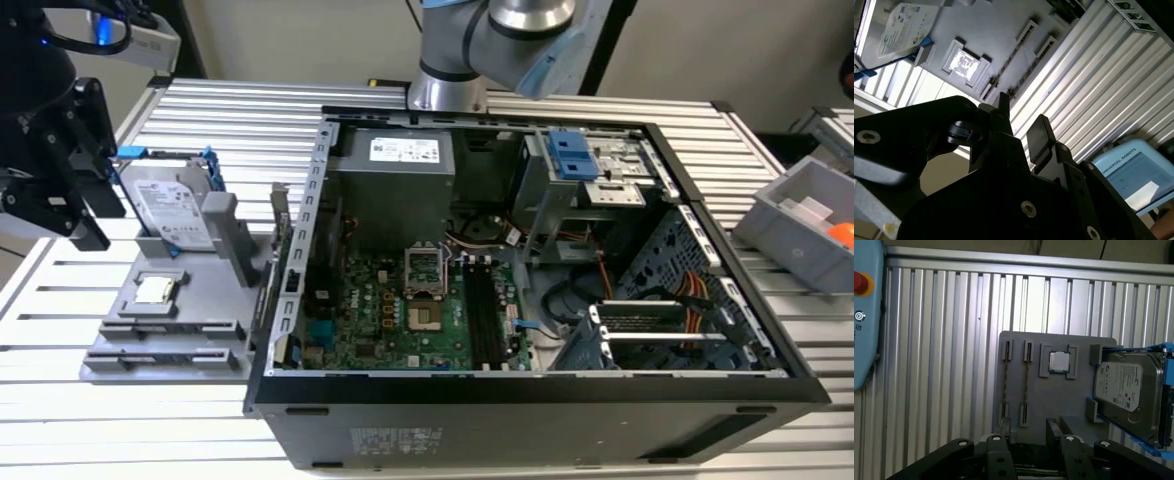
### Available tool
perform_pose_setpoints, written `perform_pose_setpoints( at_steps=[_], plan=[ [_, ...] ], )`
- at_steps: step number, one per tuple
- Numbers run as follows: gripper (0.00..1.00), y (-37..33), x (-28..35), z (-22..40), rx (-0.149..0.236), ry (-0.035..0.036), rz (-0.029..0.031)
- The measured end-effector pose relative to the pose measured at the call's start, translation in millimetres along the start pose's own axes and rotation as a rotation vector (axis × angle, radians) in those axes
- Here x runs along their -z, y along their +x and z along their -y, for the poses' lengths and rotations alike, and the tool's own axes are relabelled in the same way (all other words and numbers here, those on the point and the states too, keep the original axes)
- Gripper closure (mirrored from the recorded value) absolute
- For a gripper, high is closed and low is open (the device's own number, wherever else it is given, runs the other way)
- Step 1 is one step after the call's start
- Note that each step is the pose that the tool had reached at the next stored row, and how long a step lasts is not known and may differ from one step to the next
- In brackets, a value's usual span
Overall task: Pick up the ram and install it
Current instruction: 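Pick up the ram and move it above insertion slot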
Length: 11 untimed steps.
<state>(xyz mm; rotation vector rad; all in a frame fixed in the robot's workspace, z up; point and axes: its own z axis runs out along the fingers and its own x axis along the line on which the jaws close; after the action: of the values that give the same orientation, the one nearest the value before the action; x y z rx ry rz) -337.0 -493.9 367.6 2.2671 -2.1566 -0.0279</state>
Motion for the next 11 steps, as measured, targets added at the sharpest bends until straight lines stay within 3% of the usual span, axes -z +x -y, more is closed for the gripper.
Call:
perform_pose_setpoints(
  at_steps=[11],
  plan=[
    [0.00,0.4,-3.1,0.0,0.000,0.0001,0.0001]
  ],
)
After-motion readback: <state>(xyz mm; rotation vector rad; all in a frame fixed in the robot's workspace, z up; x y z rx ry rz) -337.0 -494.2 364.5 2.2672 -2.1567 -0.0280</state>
